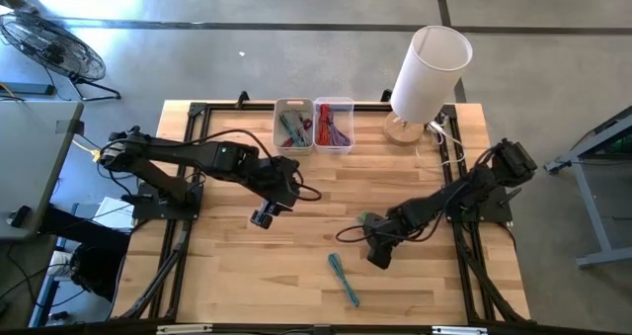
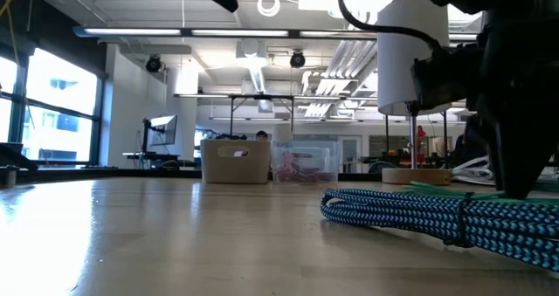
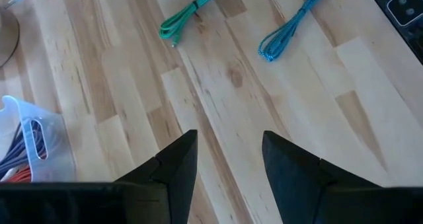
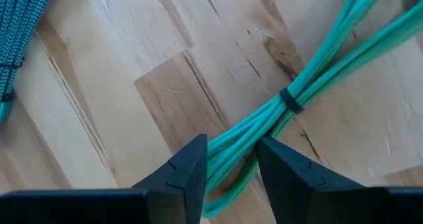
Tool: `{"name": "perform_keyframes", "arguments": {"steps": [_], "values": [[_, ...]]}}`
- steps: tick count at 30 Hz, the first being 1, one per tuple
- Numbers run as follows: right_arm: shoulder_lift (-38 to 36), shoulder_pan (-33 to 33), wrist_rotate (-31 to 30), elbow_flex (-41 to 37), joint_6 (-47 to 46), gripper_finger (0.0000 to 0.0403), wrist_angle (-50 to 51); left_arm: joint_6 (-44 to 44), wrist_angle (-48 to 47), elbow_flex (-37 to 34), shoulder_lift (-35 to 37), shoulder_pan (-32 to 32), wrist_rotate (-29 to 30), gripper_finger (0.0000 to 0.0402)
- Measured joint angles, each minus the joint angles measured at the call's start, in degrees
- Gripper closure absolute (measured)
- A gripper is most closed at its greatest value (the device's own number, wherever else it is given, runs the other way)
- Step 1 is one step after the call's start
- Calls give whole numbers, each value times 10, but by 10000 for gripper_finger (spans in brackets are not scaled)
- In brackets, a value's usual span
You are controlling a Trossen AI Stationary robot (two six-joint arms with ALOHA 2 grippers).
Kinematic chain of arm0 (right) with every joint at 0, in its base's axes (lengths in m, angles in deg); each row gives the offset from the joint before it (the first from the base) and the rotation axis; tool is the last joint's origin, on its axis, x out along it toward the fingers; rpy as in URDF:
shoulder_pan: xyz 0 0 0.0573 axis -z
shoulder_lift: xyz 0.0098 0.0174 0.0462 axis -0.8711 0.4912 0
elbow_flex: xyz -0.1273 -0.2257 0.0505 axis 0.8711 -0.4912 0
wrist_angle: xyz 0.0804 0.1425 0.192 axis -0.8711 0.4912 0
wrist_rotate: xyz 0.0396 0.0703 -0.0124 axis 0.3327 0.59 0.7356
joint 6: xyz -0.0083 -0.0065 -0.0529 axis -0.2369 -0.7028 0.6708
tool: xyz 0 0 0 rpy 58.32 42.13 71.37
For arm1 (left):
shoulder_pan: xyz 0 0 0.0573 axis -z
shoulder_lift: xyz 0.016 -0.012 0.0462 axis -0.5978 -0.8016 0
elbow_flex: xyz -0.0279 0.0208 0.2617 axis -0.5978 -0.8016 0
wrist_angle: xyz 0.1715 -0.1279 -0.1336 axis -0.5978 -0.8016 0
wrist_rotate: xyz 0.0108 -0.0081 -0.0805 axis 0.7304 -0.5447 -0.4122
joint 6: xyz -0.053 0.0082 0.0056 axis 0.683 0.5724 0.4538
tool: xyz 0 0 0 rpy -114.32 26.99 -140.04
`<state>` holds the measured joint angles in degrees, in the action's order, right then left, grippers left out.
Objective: Pick & Place USB Port
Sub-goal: Put the green USB cable into the transparent bin
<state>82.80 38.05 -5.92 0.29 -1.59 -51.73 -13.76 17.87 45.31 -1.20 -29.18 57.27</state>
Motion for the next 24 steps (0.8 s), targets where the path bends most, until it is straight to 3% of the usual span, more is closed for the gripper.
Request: {"name": "perform_keyframes", "arguments": {"steps": [3,8,18,24], "values": [[8,9,7,1,11,296,7,0,-5,0,0,0,0,237],[16,13,-3,0,46,389,13,0,-5,0,0,0,-14,237],[13,14,-37,5,33,399,25,55,1,16,0,0,-8,237],[17,40,-93,89,56,401,62,26,-33,46,0,0,16,237]]}}
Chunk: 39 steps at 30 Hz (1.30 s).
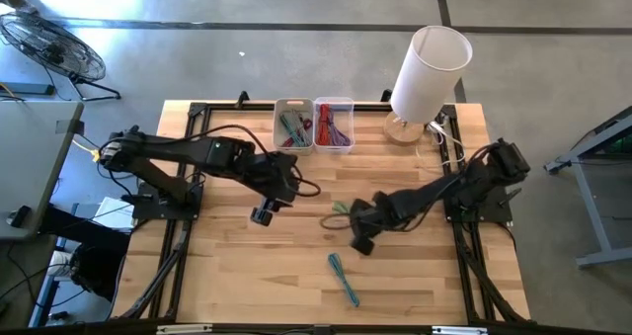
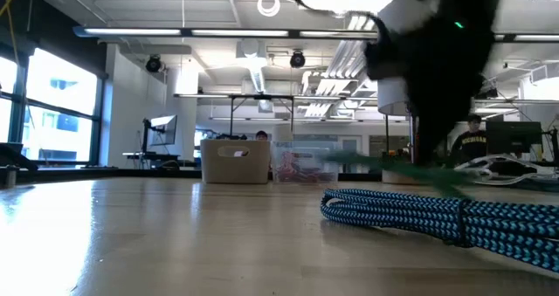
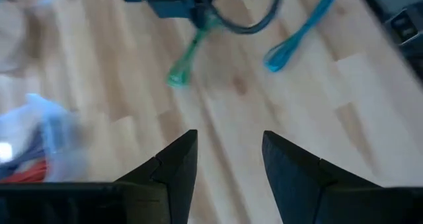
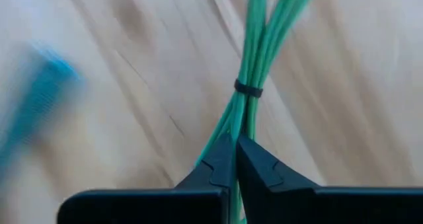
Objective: Pick & Place USB Port
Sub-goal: Put the green USB cable into the transparent bin
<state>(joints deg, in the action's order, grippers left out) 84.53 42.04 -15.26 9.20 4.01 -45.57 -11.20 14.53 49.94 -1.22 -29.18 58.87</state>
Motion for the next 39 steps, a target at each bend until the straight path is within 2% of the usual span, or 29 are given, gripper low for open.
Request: {"name": "perform_keyframes", "arguments": {"steps": [4,9,13,18,30,39], "values": [[-2,35,-22,84,51,401,59,-30,-30,31,0,0,42,237],[-2,87,-65,181,103,402,123,-34,-110,75,0,0,108,237],[-2,133,-74,240,125,402,125,-34,-175,110,0,0,168,237],[-2,198,-103,293,125,402,125,-38,-209,135,5,0,227,237],[17,317,-115,312,65,403,75,-69,-240,140,20,0,340,237],[100,358,-82,311,43,403,39,-105,-264,140,22,0,363,237]]}}
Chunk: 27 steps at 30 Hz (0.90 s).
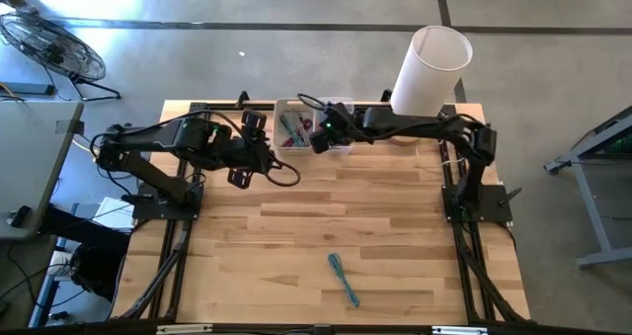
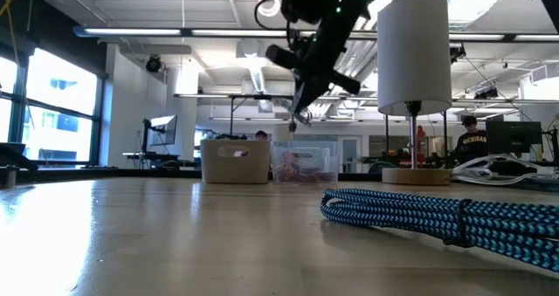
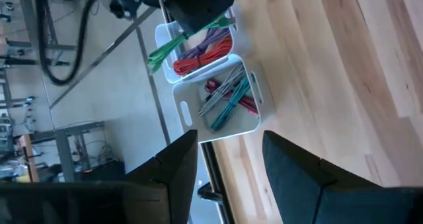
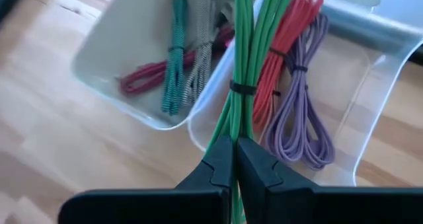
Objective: Pick & Place USB Port
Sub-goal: Put the green USB cable into the transparent bin
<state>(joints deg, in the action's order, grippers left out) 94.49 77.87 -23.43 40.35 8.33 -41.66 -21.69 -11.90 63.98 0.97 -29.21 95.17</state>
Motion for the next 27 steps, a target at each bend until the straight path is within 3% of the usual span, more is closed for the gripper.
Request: {"name": "perform_keyframes", "arguments": {"steps": [20,27], "values": [[49,58,-5,0,7,402,1,-8,-18,0,0,0,-15,237],[56,52,-37,0,82,377,-37,-8,-29,0,0,0,-33,237]]}}
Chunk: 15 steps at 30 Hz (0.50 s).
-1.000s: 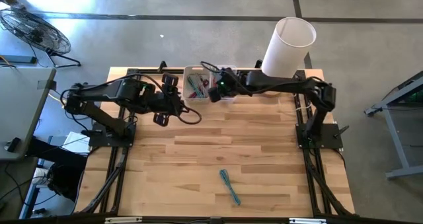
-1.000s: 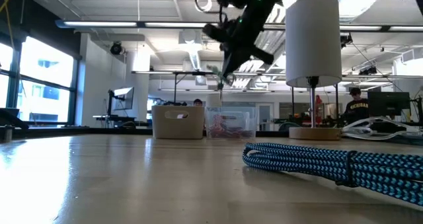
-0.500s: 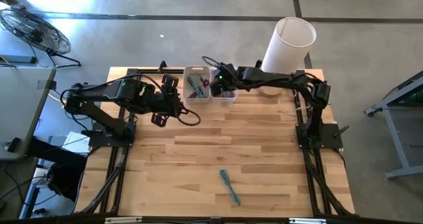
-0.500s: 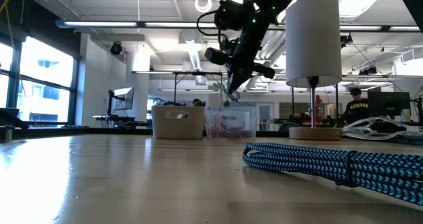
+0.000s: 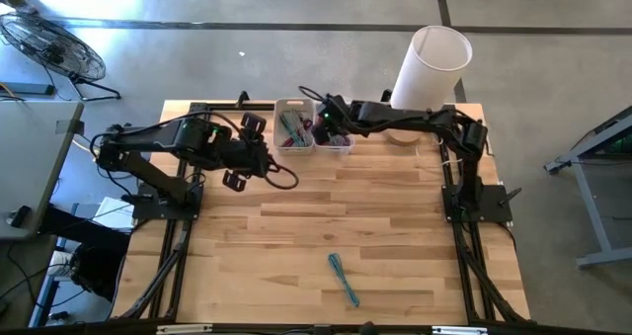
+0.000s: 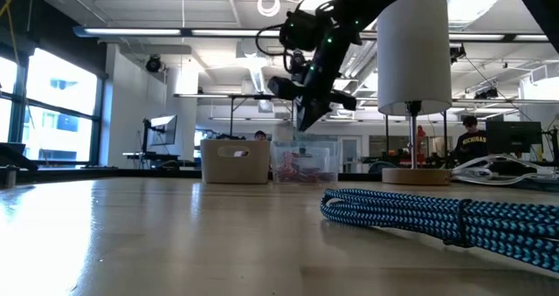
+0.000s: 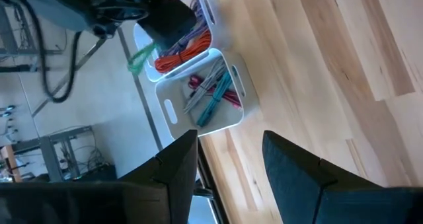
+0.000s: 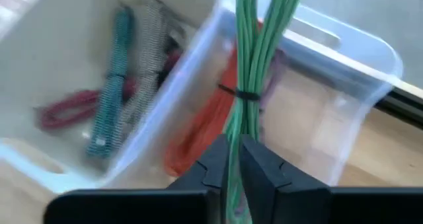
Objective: Pick & Place USB Port
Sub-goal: Put the green USB cable into the transparent bin, then put the blue and black USB cable into the gray bin
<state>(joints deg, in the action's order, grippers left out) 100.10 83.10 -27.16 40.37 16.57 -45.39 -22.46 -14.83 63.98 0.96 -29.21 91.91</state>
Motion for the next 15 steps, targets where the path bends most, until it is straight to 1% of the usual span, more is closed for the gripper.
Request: {"name": "perform_keyframes", "arguments": {"steps": [5,10,12,13,15], "values": [[-4,-1,5,0,16,349,-17,3,-11,0,0,0,0,237],[-6,0,27,0,17,340,-14,5,-14,0,0,0,-5,237],[-9,-1,50,1,35,341,-19,7,-20,0,0,0,-9,237],[-15,-1,75,4,53,342,-21,7,-24,0,0,0,-9,237],[-29,-2,143,10,93,344,-28,7,-30,0,0,0,-9,237]]}}
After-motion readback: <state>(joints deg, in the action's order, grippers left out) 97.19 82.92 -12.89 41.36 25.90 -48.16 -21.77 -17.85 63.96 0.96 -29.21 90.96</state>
